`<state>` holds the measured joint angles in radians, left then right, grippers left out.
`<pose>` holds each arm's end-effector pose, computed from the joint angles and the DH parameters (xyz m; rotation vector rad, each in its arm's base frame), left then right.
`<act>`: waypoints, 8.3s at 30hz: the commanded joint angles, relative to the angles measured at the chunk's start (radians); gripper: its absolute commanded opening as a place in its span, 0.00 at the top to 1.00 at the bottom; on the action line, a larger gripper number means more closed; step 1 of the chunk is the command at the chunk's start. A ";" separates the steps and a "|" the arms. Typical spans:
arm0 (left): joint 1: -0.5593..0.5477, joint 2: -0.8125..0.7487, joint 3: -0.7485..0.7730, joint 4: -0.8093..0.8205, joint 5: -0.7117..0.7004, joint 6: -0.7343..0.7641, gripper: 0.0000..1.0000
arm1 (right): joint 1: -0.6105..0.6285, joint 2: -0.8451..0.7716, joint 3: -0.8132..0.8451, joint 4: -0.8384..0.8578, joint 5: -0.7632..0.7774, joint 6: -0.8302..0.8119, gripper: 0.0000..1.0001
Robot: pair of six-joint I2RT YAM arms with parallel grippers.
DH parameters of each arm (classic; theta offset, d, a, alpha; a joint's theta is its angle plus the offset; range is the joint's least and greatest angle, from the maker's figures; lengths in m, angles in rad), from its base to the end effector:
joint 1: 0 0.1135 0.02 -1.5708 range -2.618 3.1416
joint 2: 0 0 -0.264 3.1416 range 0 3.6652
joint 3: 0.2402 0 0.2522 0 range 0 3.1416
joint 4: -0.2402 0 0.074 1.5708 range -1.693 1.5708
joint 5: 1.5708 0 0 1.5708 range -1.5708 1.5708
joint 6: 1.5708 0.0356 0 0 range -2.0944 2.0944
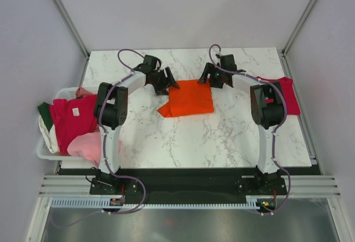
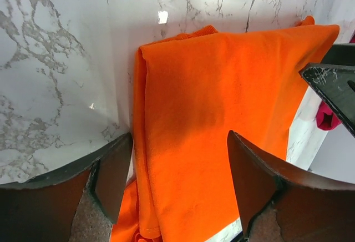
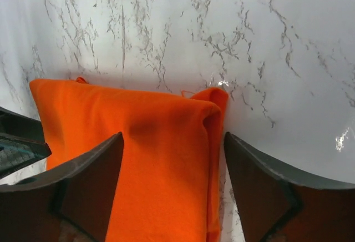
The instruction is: Fold and stack the t-shirts
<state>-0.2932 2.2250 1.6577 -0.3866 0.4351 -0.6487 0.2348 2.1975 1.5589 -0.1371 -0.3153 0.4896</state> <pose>0.4561 -0.1534 0.1553 -0.2840 2.6334 -0.9025 0.4684 0.1234 0.1540 0.1466 2.4105 0.7167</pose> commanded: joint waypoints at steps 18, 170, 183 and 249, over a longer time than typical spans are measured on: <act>0.019 -0.125 -0.078 0.017 -0.087 0.087 0.01 | -0.043 -0.335 -0.154 -0.424 0.887 -0.186 0.43; -0.598 -0.095 0.298 0.201 -0.285 -0.144 0.98 | -0.523 -0.823 -0.287 -0.395 0.366 -0.060 1.00; -0.483 0.235 0.574 0.338 -0.237 -0.267 0.98 | -0.542 -0.515 -0.125 -0.345 0.409 -0.036 1.00; -0.124 -1.301 -1.178 0.430 -0.475 0.084 0.00 | -0.304 -0.682 -0.797 0.477 -0.072 0.159 0.63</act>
<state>-0.4149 0.9451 0.5003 -0.0444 0.0051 -0.6250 -0.1543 1.6165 0.6537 0.5289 -0.5079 0.8585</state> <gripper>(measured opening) 0.993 0.354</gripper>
